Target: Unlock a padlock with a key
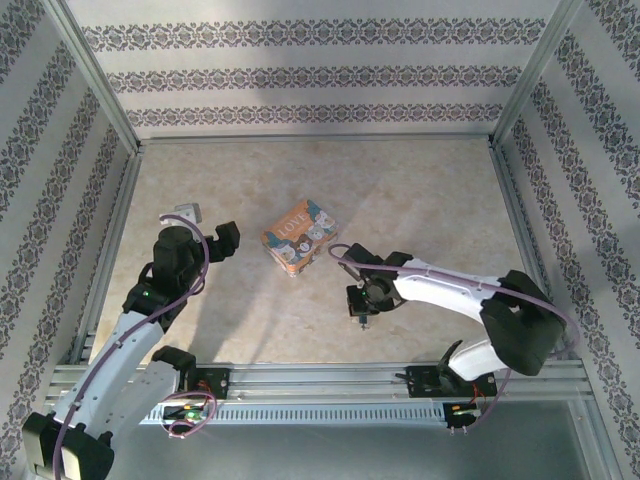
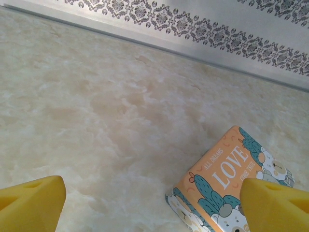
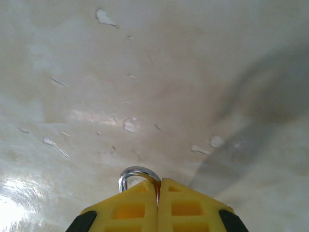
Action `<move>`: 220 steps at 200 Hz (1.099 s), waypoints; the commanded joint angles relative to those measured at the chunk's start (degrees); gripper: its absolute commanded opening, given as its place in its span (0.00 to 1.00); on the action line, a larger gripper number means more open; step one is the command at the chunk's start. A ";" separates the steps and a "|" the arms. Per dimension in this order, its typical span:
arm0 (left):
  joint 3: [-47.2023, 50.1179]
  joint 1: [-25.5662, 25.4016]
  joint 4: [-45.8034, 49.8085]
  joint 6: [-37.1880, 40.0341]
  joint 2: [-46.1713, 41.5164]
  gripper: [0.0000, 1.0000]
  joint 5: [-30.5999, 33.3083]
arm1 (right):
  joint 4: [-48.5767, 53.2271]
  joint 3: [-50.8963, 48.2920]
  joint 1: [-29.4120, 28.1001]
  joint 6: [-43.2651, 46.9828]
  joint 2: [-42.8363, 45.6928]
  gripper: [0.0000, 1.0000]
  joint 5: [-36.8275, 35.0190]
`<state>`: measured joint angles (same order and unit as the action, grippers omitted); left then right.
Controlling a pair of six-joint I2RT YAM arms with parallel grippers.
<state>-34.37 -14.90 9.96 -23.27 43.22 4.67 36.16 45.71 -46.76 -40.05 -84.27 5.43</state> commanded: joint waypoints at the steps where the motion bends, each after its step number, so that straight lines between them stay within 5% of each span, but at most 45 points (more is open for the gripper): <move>1: 0.28 0.83 1.73 1.19 -0.95 0.93 0.84 | -2.24 2.01 -0.86 0.94 -2.77 0.00 1.45; 47: 0.22 0.94 1.90 1.28 -0.95 0.93 0.69 | -3.73 4.36 -1.75 0.85 -7.12 0.01 2.13; 108: 0.35 1.26 2.95 1.82 -2.48 0.94 1.90 | -2.13 5.08 -1.84 1.45 -4.25 0.23 0.09; 159: 0.31 1.34 3.23 1.85 -3.49 0.96 2.93 | 0.89 6.45 -0.80 3.93 4.25 0.35 -4.80; 220: 1.68 1.36 3.32 1.28 -6.23 0.98 5.84 | 2.16 4.83 7.73 10.29 21.13 0.44 -13.89</move>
<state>-34.06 -14.48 11.64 -22.68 38.70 8.12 36.40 50.87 -42.02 -33.65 -68.60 -2.07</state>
